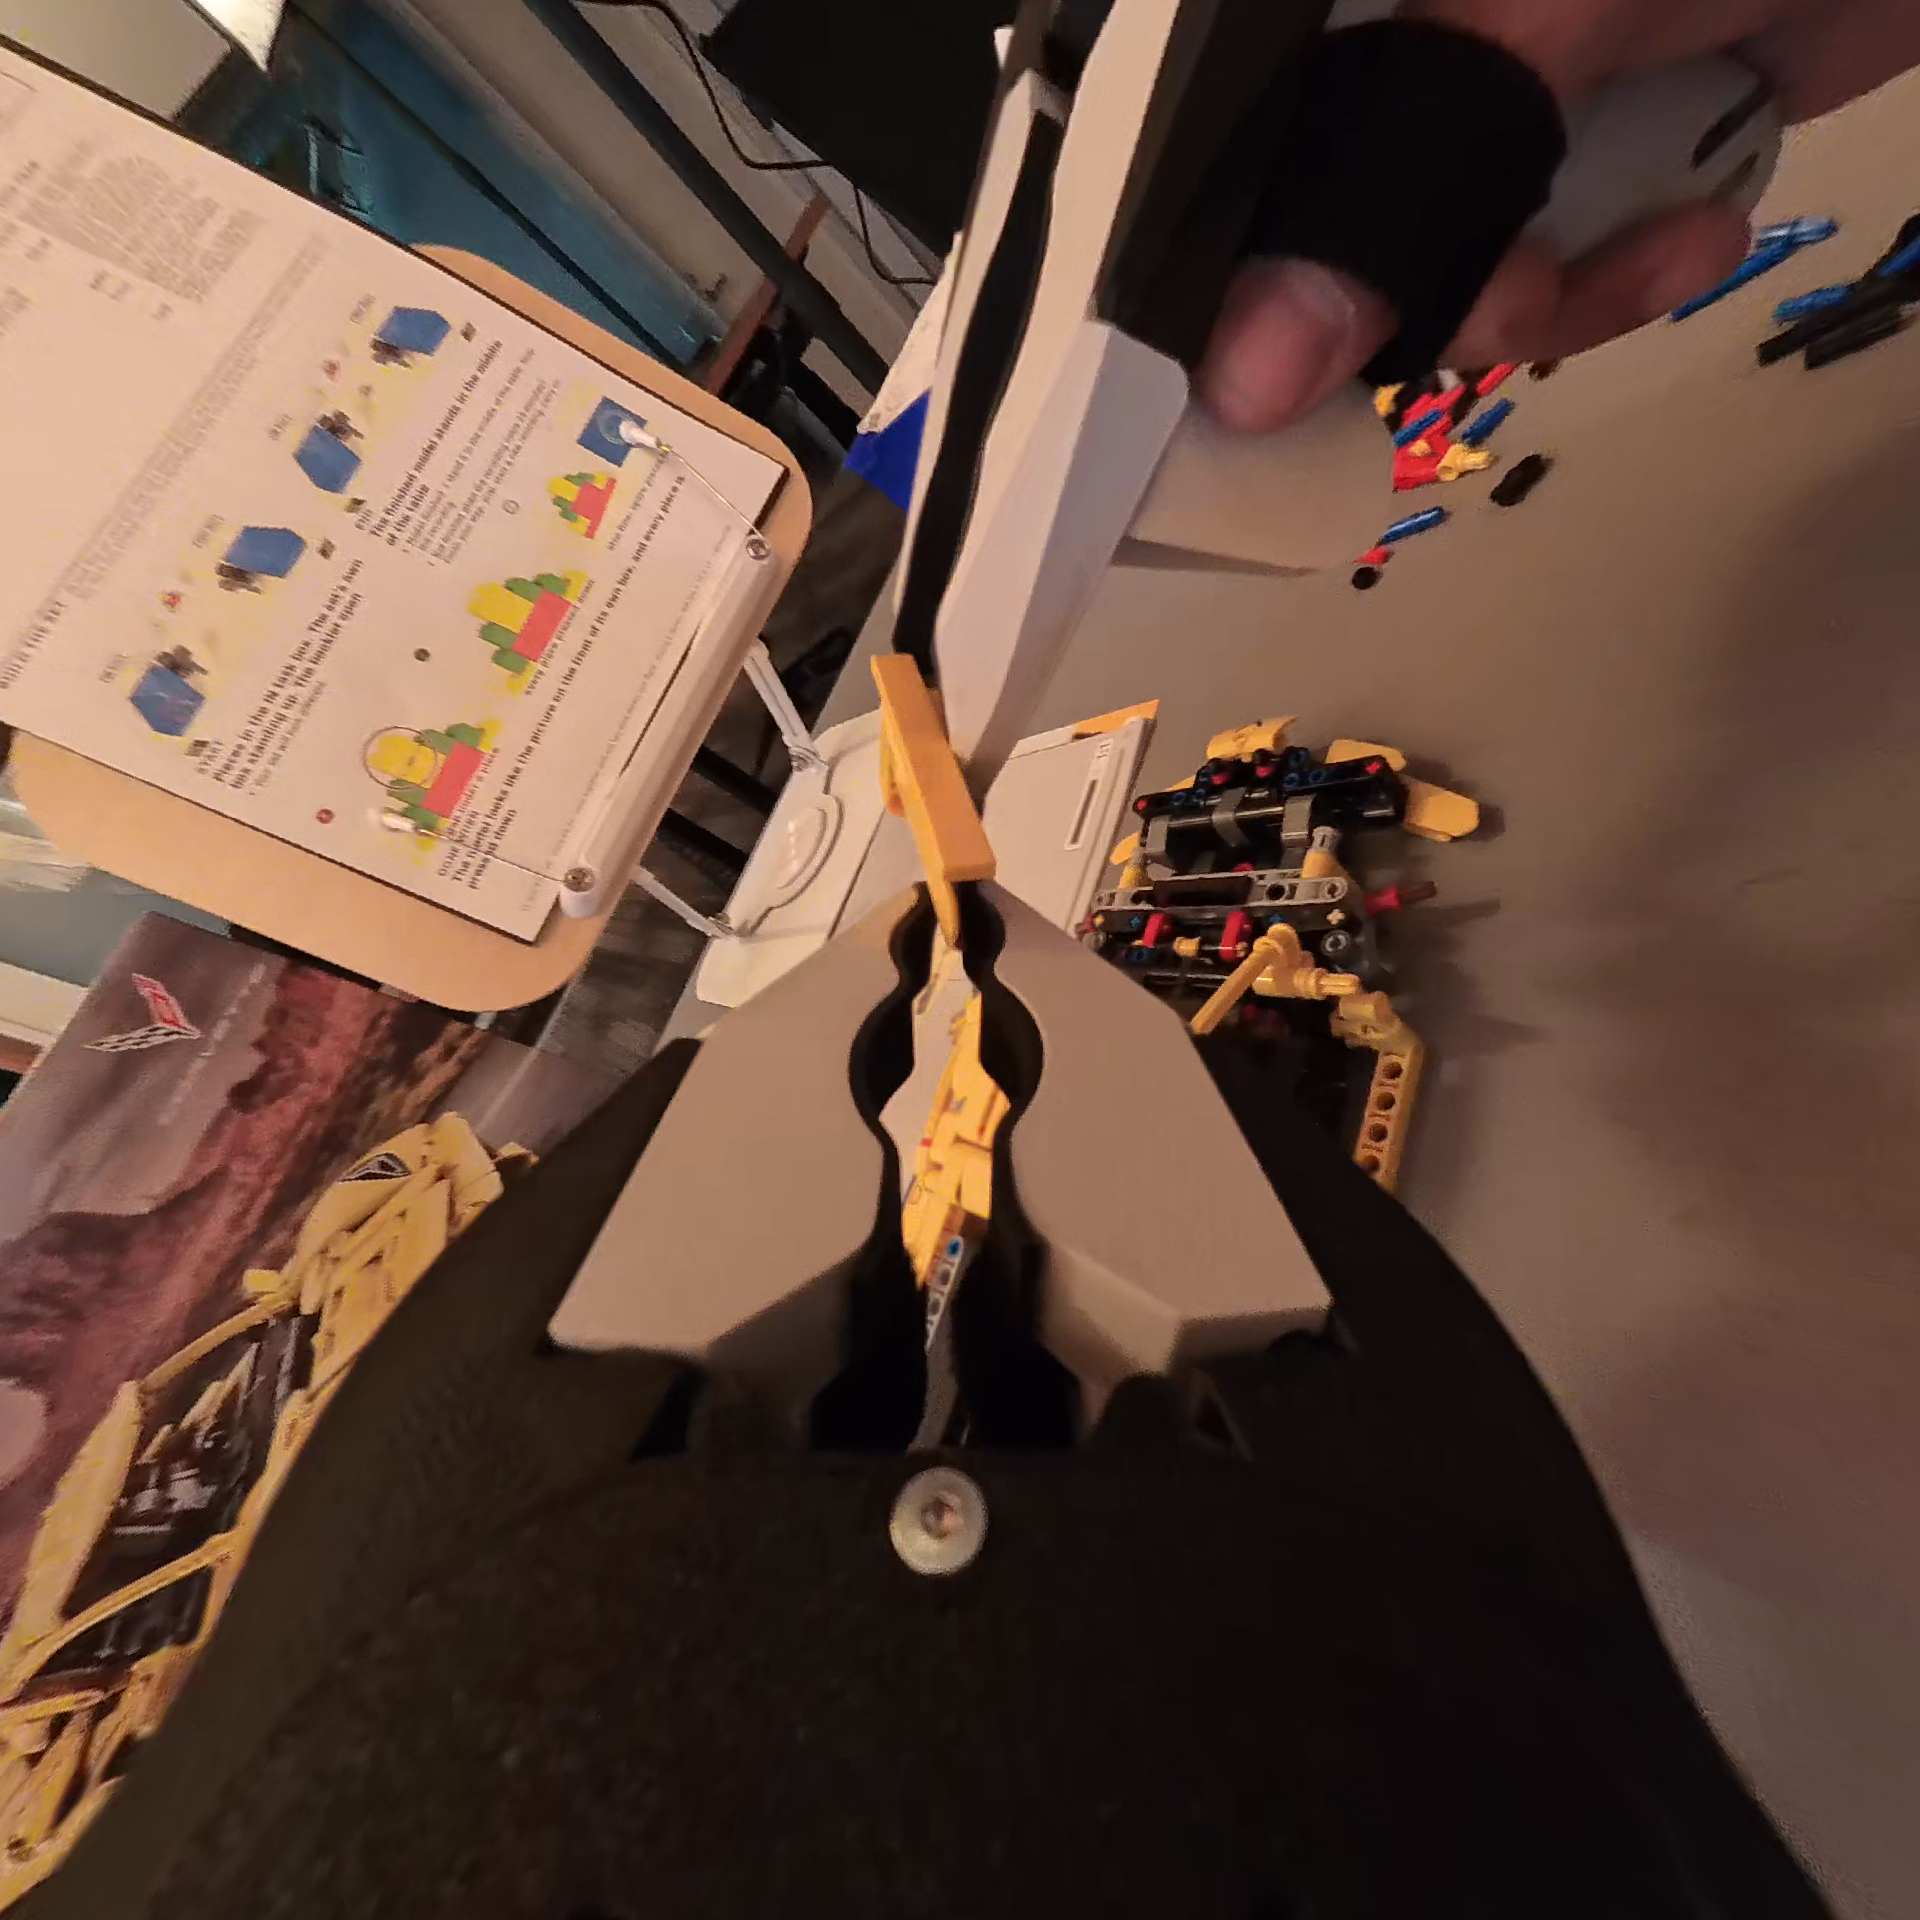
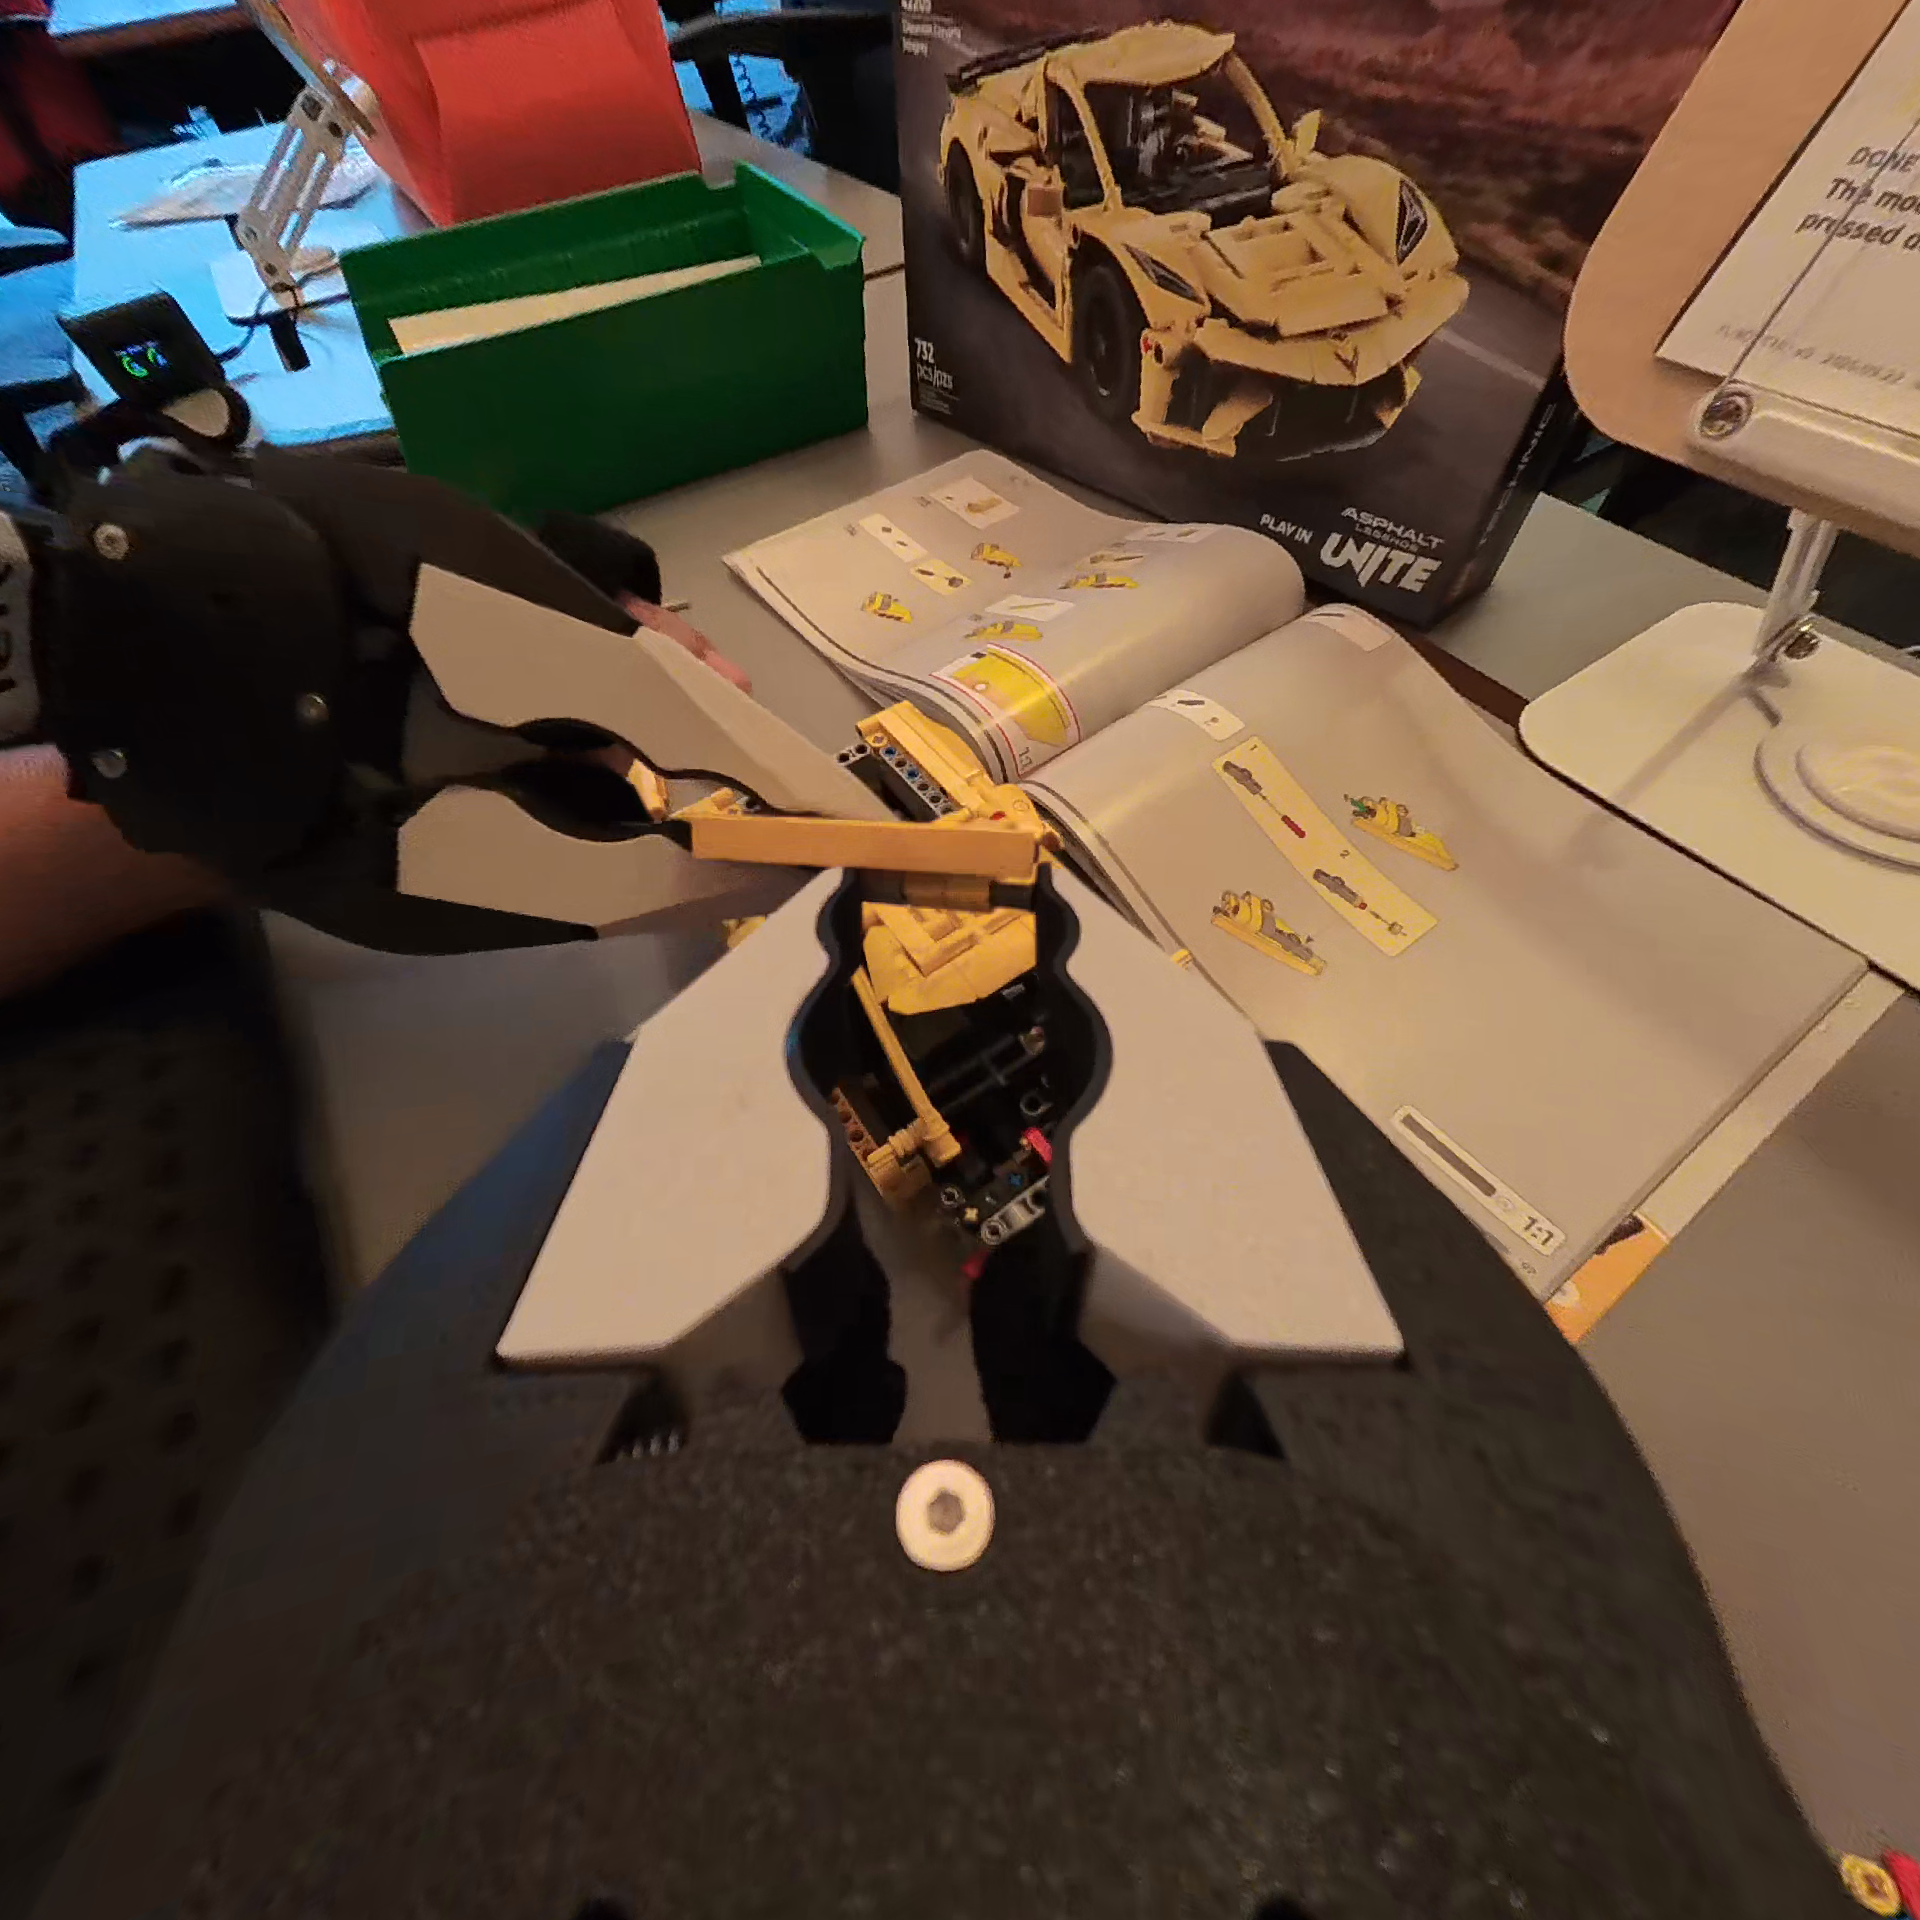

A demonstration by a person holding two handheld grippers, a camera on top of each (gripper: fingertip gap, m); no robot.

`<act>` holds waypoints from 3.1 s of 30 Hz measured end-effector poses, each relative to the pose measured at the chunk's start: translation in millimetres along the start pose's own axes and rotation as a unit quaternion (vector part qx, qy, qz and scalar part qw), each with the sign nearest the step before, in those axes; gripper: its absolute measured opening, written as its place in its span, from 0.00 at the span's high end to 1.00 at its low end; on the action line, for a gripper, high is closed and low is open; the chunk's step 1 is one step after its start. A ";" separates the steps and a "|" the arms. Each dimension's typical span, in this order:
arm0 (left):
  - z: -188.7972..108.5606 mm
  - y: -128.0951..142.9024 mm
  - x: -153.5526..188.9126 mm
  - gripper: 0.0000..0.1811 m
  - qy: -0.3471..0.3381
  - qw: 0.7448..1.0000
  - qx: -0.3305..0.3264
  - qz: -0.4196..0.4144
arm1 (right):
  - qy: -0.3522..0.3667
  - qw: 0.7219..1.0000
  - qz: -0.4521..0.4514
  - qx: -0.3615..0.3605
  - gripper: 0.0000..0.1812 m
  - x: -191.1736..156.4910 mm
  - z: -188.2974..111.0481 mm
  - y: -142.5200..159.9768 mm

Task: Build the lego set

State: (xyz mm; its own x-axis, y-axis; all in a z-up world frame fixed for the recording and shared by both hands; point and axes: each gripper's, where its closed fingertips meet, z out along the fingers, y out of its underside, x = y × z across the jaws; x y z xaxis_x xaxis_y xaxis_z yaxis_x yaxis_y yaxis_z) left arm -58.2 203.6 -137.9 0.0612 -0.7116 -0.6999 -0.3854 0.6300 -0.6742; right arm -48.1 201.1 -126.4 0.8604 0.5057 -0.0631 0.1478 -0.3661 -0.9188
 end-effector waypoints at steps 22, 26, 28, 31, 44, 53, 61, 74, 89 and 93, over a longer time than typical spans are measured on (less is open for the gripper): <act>-5.5 -16.1 -14.5 0.98 -0.038 0.995 0.048 -0.081 | -0.053 0.995 0.013 0.084 0.83 -2.6 -4.3 -15.8; -5.8 -21.4 -18.9 0.99 -0.002 0.966 0.086 -0.244 | -0.048 0.991 0.041 0.120 0.83 -1.7 -5.5 -26.7; -4.9 -22.1 -18.4 0.99 0.016 0.951 0.097 -0.293 | -0.027 0.992 0.013 0.123 0.83 0.0 -5.9 -27.7; -5.8 -23.2 -21.0 0.99 0.036 0.927 0.115 -0.355 | -0.005 0.992 -0.024 0.127 0.83 1.8 -7.2 -28.2; -3.1 -26.3 -16.1 0.99 0.107 0.839 0.150 -0.512 | 0.024 0.991 -0.040 0.127 0.83 3.5 -1.6 -27.7; -5.1 -25.8 -19.1 0.99 0.097 0.836 0.154 -0.518 | 0.037 0.991 -0.044 0.123 0.86 -0.4 0.4 -30.0; -5.5 -24.5 -19.0 1.00 0.079 0.857 0.138 -0.489 | 0.036 0.992 -0.037 0.111 0.86 -1.6 0.6 -29.8; -1.3 -17.5 -16.8 0.99 0.081 0.840 0.126 -0.521 | 0.112 0.984 -0.090 0.103 0.87 4.3 5.2 -27.5; 0.4 -11.7 -9.0 0.89 0.161 0.856 0.086 -0.484 | 0.103 0.989 -0.090 0.059 0.87 21.5 -4.5 -18.0; -0.6 -8.8 -7.0 0.87 0.159 0.882 0.073 -0.438 | 0.153 0.968 -0.200 0.009 0.87 29.5 -7.2 -6.8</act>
State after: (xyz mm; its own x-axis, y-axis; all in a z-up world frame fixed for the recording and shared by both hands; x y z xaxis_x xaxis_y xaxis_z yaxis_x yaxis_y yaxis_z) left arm -55.8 202.8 -126.9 0.0056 -0.9815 0.1913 -0.1944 -0.1887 -0.9626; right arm -20.2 212.9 -119.1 0.8409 0.3481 0.4143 0.4921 -0.1736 -0.8530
